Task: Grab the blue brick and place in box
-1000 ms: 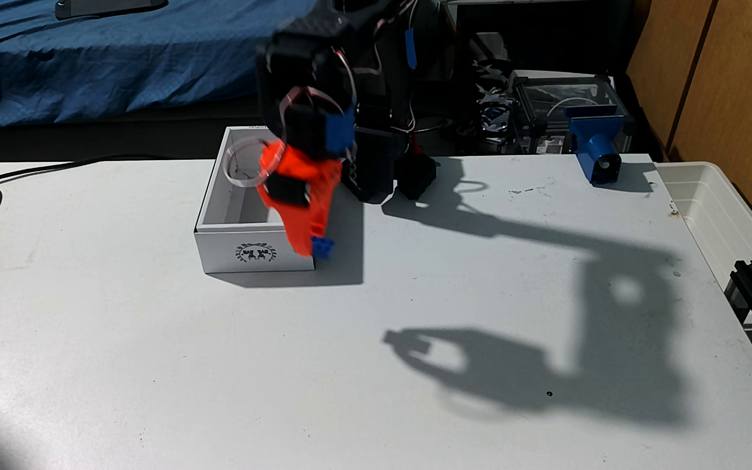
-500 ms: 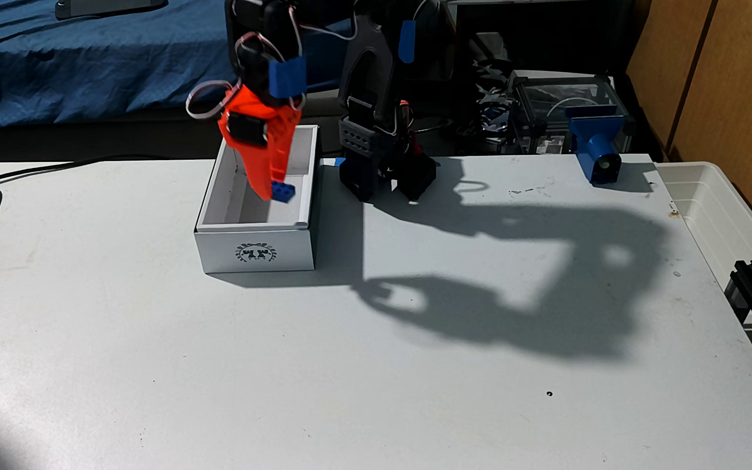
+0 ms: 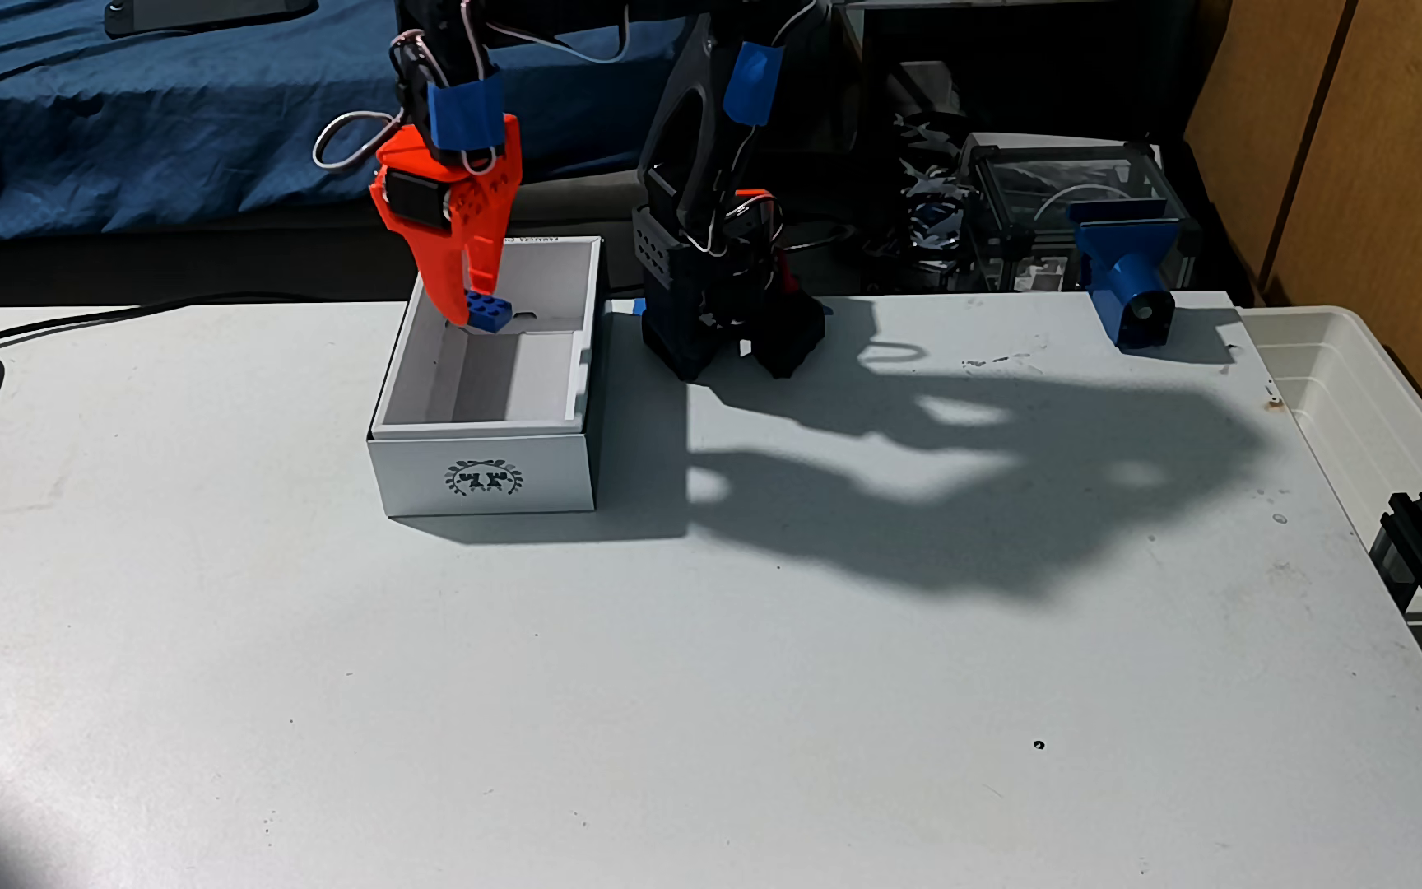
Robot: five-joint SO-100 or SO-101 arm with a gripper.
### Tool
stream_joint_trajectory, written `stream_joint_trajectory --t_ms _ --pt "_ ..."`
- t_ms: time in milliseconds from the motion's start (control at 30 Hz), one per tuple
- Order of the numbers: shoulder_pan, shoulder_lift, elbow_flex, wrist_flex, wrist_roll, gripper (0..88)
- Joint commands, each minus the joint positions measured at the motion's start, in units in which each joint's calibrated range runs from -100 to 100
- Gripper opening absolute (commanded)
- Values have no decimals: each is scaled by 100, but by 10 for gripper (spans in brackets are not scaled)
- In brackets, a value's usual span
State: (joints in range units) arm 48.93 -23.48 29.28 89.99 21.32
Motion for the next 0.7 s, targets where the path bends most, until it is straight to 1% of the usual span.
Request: stream_joint_trajectory --t_ms 0,300,667 --pt "226 -151 53 -188 155 8" --pt "315 -176 870 -1170 213 8" --pt "300 -193 994 -1213 207 10"
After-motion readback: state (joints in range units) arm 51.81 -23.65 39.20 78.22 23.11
